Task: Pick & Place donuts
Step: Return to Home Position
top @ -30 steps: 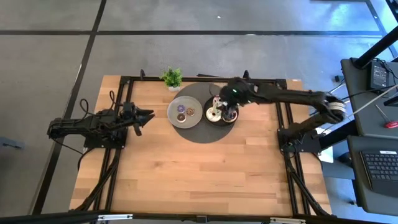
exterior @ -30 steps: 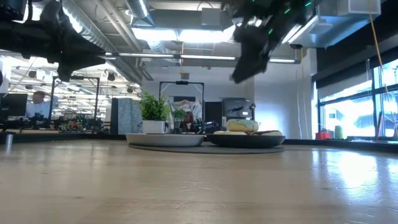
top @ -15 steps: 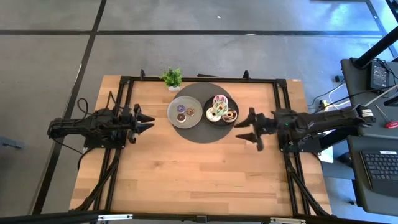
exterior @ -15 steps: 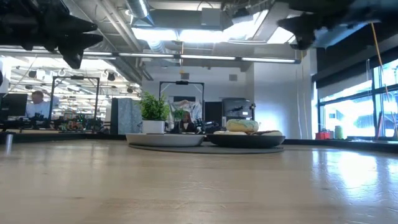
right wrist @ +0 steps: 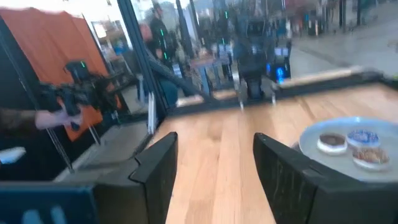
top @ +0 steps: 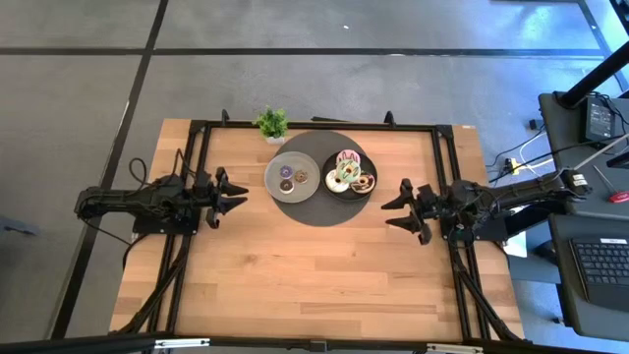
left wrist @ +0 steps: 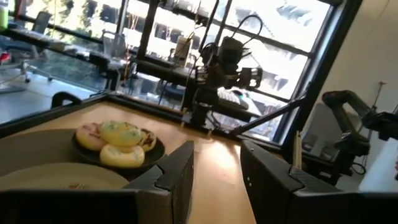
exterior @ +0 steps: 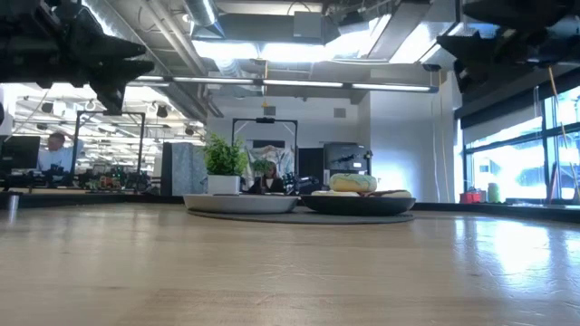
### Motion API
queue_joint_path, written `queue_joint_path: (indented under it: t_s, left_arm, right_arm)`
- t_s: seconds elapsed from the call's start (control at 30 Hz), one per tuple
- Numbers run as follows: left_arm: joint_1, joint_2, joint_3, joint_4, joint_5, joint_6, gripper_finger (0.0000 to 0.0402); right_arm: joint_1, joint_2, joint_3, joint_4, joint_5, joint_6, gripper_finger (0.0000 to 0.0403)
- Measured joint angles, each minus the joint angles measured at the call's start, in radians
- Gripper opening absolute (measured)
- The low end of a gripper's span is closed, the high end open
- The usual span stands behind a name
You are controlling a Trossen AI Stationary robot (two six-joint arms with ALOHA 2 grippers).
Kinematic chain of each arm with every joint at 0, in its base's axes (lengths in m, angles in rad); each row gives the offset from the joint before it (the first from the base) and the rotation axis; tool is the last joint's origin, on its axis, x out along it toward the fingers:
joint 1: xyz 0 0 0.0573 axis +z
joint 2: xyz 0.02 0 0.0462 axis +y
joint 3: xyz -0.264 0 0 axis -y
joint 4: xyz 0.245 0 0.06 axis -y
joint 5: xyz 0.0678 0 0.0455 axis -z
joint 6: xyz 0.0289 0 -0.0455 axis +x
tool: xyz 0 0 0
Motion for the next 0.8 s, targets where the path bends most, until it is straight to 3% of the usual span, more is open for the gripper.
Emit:
queue_joint_path:
  t_s: [0.1, 0.43, 0.67, 0.8]
  left_arm:
    - [0.0, 0.0, 0.0, -0.018, -0.006, -0.003, 0.0128]
    - [0.0, 0.0, 0.002, -0.085, -0.059, 0.006, 0.0128]
    - [0.02, 0.0, 0.026, -0.135, -0.096, 0.016, 0.0128]
    - [0.059, 0.0, 0.024, -0.135, -0.061, 0.025, 0.0128]
  right_arm:
    - [0.0, -0.057, -0.066, 0.079, 0.0, 0.005, 0.021]
    - [-0.017, -0.245, -0.191, 0.082, 0.045, -0.004, 0.021]
    - [-0.115, -0.352, -0.193, -0.032, 0.045, -0.048, 0.021]
    - [-0.186, -0.437, -0.193, -0.142, 0.037, -0.06, 0.021]
